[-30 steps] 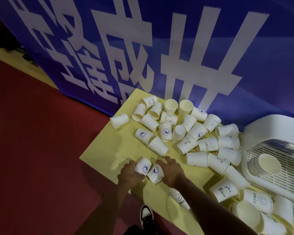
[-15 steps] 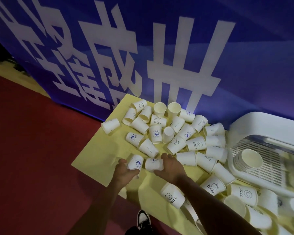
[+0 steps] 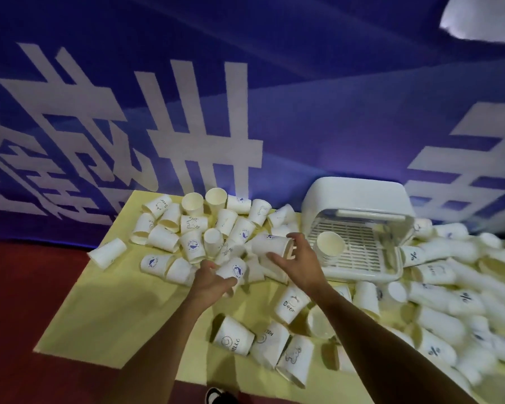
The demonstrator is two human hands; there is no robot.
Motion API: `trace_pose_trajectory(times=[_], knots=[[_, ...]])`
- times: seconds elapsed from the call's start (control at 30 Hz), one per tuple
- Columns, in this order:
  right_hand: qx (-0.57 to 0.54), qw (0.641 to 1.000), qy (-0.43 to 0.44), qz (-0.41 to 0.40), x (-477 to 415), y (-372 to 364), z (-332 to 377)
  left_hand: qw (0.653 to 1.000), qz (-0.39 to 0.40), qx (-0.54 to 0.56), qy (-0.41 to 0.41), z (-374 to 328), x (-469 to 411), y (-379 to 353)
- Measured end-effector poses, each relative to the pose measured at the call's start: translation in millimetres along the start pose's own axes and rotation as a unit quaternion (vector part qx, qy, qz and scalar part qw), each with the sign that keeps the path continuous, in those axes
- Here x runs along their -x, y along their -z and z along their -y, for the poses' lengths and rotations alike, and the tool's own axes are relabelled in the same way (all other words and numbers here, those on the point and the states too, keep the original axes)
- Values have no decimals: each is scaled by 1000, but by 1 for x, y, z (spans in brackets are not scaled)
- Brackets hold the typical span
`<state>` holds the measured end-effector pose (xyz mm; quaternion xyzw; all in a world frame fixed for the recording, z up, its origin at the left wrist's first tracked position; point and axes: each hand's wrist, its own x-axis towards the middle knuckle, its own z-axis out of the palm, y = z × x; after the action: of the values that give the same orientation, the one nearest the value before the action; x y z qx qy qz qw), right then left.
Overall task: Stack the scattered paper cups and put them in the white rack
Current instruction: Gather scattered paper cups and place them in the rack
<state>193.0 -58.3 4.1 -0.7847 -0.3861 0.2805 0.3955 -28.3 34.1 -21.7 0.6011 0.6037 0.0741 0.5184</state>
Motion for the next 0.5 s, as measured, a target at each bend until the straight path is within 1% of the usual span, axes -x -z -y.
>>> trace_pose_trajectory(times=[0.17,0.23,0.3,0.37,0.5], knots=[[-27,993,-18,-111,0,60,-16,999,20,-25,-35,-41,1,-31],[-15,987,-15,-157,0,80,-22,999,22,-24,-43,-52,2,-41],[14,983,-11,-184,2,94,-29,998,29,-23,-47,-59,4,-49],[58,981,-10,-185,2,101,-37,998,34,-20,-47,-63,7,-54],[138,978,-8,-154,0,103,-43,998,33,-36,-41,-66,11,-62]])
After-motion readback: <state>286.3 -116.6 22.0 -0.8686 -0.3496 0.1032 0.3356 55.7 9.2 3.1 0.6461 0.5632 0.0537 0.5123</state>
